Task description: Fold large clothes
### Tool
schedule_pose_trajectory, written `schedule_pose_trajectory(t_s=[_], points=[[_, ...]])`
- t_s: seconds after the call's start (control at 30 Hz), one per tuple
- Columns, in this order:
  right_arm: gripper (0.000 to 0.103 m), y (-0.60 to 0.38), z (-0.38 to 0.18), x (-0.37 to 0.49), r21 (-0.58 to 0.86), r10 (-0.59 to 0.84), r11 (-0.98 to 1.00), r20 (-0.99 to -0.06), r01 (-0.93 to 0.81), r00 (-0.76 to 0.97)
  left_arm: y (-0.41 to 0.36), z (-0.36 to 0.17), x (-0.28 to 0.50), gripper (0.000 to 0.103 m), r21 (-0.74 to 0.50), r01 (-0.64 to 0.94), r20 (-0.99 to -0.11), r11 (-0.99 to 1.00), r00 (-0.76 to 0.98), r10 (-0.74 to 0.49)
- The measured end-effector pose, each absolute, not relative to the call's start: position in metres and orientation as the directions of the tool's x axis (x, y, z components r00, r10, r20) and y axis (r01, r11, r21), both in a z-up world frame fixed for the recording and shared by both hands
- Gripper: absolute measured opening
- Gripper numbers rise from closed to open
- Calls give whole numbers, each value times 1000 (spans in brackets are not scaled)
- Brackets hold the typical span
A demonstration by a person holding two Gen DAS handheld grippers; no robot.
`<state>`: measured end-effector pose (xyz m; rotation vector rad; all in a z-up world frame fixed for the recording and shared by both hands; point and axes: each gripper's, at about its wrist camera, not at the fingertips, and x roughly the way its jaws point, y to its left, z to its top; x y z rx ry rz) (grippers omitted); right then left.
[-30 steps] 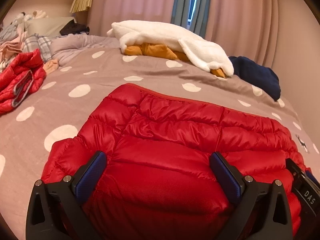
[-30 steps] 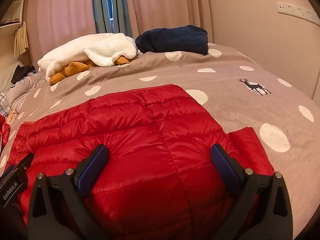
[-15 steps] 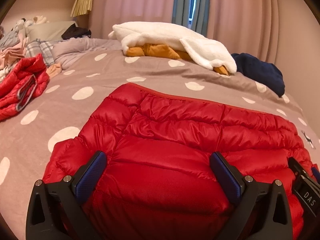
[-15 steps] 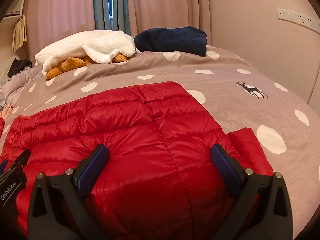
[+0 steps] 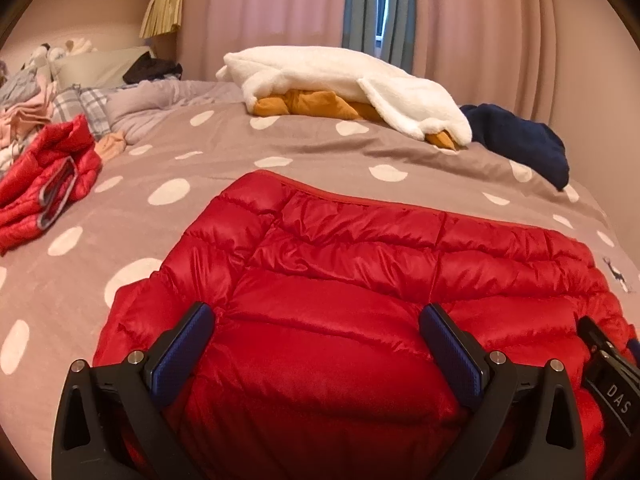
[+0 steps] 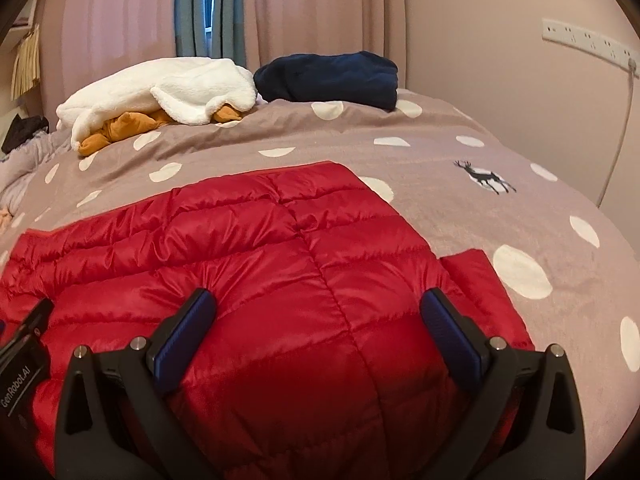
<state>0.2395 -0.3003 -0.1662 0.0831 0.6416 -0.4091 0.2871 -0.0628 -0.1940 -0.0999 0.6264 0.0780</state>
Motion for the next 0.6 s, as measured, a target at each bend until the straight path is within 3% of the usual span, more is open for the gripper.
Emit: schedule_pose_trajectory(t_s=[0.3,0.5,0.6], points=[[103,-308,-151,224,15,-290,927,-605,375,741,-51,-172,271,102,-100,-120,-588,988,808,39],[103,-315,-125,199,-53,-387,907,-499,418,775,-19,-161,266,102,-45,-252,-562,967,807,184],[103,-333,-123,195,-34,-405,892,-505,451,763,7,-170,273,102,-65,-322,-622,944,753,214]])
